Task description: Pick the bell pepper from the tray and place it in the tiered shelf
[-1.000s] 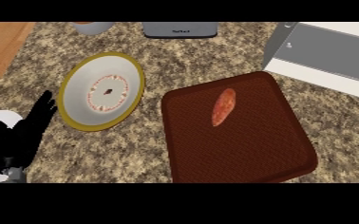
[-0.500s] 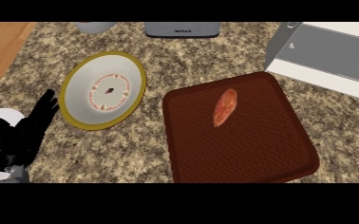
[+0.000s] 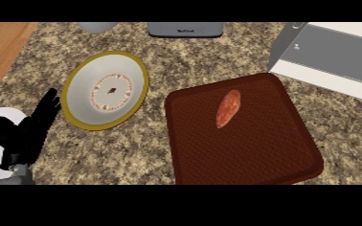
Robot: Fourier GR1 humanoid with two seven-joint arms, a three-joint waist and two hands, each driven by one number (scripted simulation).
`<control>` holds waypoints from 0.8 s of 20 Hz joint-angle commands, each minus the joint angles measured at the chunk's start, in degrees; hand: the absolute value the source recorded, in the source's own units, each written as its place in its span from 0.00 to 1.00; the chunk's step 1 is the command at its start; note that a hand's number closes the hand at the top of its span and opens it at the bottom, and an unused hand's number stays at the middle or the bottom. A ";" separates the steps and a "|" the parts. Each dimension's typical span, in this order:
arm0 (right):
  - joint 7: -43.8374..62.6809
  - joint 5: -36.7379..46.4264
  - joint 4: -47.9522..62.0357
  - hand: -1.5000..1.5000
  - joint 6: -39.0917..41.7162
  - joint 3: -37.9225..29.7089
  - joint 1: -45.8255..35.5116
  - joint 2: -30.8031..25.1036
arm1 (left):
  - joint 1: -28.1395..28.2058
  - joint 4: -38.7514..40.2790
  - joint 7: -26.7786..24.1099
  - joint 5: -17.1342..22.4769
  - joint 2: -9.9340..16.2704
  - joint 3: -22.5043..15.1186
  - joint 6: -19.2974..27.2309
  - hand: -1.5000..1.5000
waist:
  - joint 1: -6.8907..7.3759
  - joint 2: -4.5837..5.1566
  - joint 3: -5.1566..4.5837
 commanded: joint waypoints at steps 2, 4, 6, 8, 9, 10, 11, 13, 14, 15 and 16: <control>-5.75 6.57 10.22 1.00 -4.89 4.71 -2.69 -4.23 | 2.86 -2.82 -0.10 0.14 0.47 0.22 -1.51 0.50 | 0.58 0.06 0.02; -6.97 8.79 11.44 1.00 -7.82 5.98 -2.14 -3.56 | 1.96 -1.40 -0.46 0.25 -0.72 0.07 -1.31 0.50 | 0.28 0.03 0.03; -9.81 11.93 17.24 1.00 -10.04 9.49 -4.67 -4.69 | -0.56 0.96 -0.27 0.15 -0.87 0.40 -0.80 0.50 | 0.45 0.16 0.01; -13.25 13.56 23.01 1.00 -11.92 9.90 -5.51 -5.93 | 0.02 -0.98 1.26 -0.21 -0.22 0.52 -0.64 0.50 | 0.57 0.16 0.03; -16.75 14.17 27.02 1.00 -13.76 9.00 -6.20 -7.07 | 0.72 -0.98 -0.10 0.54 0.82 0.75 -2.89 0.50 | 0.71 0.21 0.04; -15.22 13.72 24.06 1.00 -13.60 9.60 -5.16 -5.83 | 0.63 -1.67 1.95 0.20 -0.22 0.76 -1.31 0.50 | 0.19 0.02 0.03; -18.30 15.83 27.43 1.00 -16.76 10.90 -4.45 -4.74 | 2.16 -0.06 -1.48 0.68 0.64 1.59 -3.12 0.50 | 0.51 0.14 0.03; -18.59 15.51 32.63 1.00 -18.00 11.19 -8.34 -4.43 | 0.08 2.73 -3.19 -1.15 -1.07 0.40 -1.67 0.50 | 0.48 0.21 0.01; -19.02 15.25 30.07 1.00 -18.39 10.65 -4.84 -3.32 | 0.33 0.79 -0.41 -0.66 -0.16 1.53 -1.23 0.50 | 0.08 0.04 0.03; -20.79 15.51 33.64 1.00 -20.27 10.40 -6.43 -3.18 | -1.44 2.78 -0.50 0.71 1.28 2.39 -3.39 0.50 | 0.20 0.12 0.03; -22.42 15.55 39.09 1.00 -20.15 9.70 -10.05 -5.57 | -0.36 3.05 -2.73 0.13 0.73 2.35 -3.02 0.50 | 0.57 0.21 0.02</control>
